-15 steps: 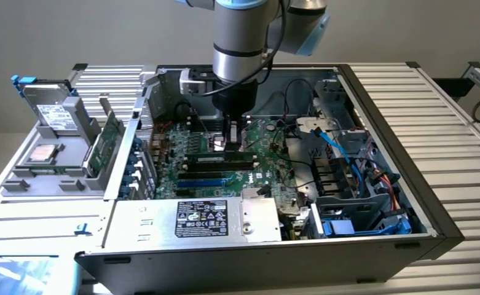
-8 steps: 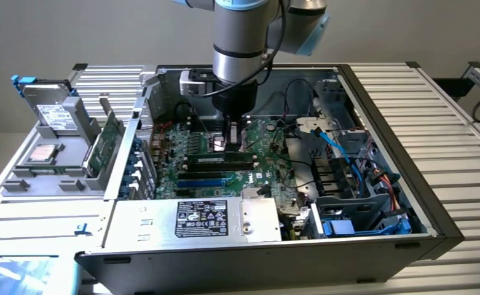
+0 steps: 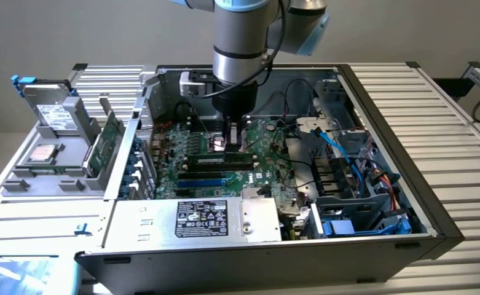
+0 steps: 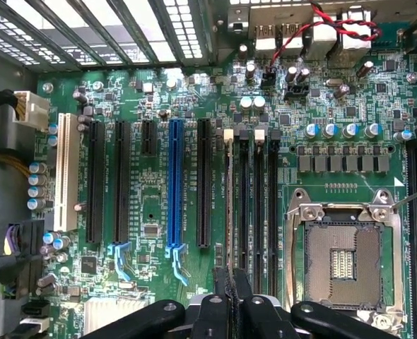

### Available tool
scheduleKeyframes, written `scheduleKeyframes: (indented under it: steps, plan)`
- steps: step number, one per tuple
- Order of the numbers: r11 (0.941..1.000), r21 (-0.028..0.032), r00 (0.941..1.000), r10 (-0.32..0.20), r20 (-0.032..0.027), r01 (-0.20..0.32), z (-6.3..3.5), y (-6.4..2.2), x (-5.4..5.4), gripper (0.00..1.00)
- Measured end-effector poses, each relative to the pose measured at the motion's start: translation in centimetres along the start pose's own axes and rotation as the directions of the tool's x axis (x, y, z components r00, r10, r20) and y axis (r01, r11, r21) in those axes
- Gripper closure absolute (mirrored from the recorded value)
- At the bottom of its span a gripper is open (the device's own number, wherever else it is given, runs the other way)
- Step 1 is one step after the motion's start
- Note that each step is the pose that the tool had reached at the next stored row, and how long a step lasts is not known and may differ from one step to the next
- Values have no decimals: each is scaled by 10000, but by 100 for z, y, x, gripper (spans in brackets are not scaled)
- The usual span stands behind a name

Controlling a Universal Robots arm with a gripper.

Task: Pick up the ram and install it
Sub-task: 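Insert the ram into the slot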

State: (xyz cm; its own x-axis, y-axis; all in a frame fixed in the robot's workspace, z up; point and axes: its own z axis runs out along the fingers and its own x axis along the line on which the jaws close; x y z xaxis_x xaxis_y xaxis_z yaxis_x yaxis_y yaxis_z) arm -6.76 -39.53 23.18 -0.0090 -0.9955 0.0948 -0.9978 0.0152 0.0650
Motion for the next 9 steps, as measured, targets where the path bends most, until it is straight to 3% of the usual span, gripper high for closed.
scheduleKeyframes:
  steps: [9]
  plan:
    - [10000,-1,10000,1,-1,-1,11,1,-1,86]
